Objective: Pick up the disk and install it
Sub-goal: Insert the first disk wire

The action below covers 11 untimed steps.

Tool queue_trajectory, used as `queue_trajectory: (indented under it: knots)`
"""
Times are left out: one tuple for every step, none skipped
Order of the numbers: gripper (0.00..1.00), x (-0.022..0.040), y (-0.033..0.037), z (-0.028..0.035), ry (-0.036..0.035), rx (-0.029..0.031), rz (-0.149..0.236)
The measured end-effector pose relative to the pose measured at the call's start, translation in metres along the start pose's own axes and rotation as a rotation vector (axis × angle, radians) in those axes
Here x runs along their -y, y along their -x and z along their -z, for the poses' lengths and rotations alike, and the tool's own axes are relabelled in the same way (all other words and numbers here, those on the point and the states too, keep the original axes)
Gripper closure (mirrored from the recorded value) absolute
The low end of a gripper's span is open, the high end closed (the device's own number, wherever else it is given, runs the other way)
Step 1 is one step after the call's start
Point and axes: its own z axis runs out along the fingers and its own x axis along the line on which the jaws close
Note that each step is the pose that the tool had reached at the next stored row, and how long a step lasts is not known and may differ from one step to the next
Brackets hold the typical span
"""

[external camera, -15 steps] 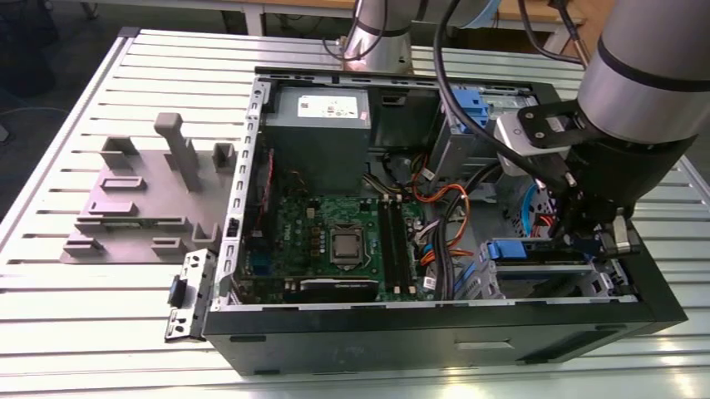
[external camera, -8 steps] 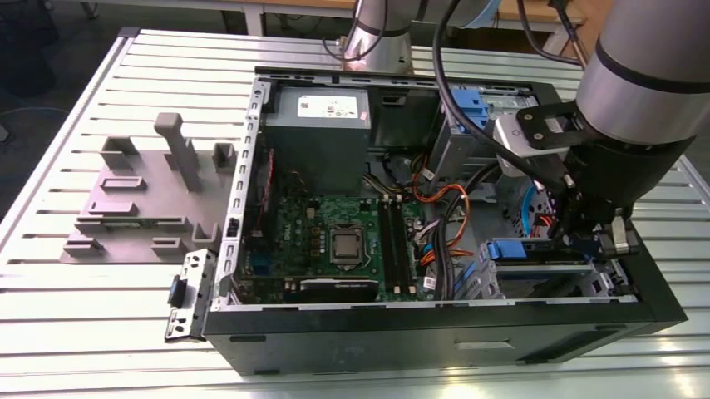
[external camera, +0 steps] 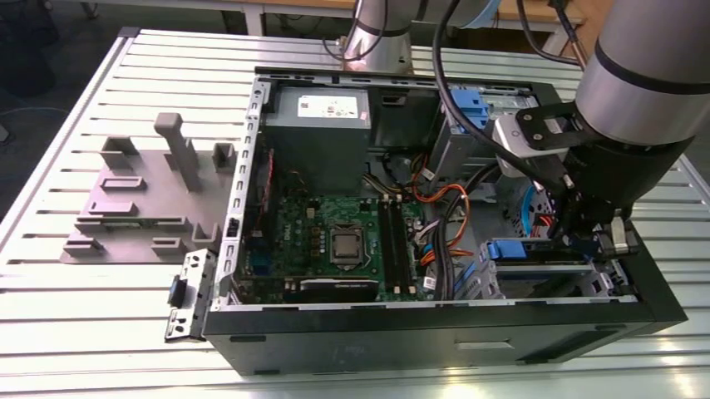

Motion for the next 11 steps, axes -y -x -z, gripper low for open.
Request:
queue_trajectory:
  knots:
    - [0.83, 0.0001, 0.0000, 0.0005, 0.0000, 0.0006, 0.000]
    - [0.83, 0.0003, 0.0000, 0.0014, 0.0000, 0.0007, 0.000]
    - [0.83, 0.0006, 0.0000, 0.0024, 0.0000, 0.0002, 0.000]
    - [0.83, 0.0009, 0.0000, 0.0034, 0.0000, -0.0002, 0.000]
    - [0.83, 0.0010, -0.0001, 0.0040, 0.0000, 0.0000, 0.000]
    - [0.83, 0.0011, -0.0001, 0.0043, -0.0001, 0.0000, 0.000]
    - [0.83, 0.0011, -0.0001, 0.0043, -0.0001, 0.0001, 0.000]
    - [0.83, 0.0011, 0.0000, 0.0043, -0.0001, 0.0003, 0.000]
    - [0.83, 0.0011, -0.0001, 0.0044, -0.0001, 0.0006, 0.000]
    - [0.83, 0.0011, -0.0001, 0.0044, 0.0000, 0.0018, 0.000]
    - [0.83, 0.0011, -0.0001, 0.0043, 0.0001, 0.0038, -0.001]
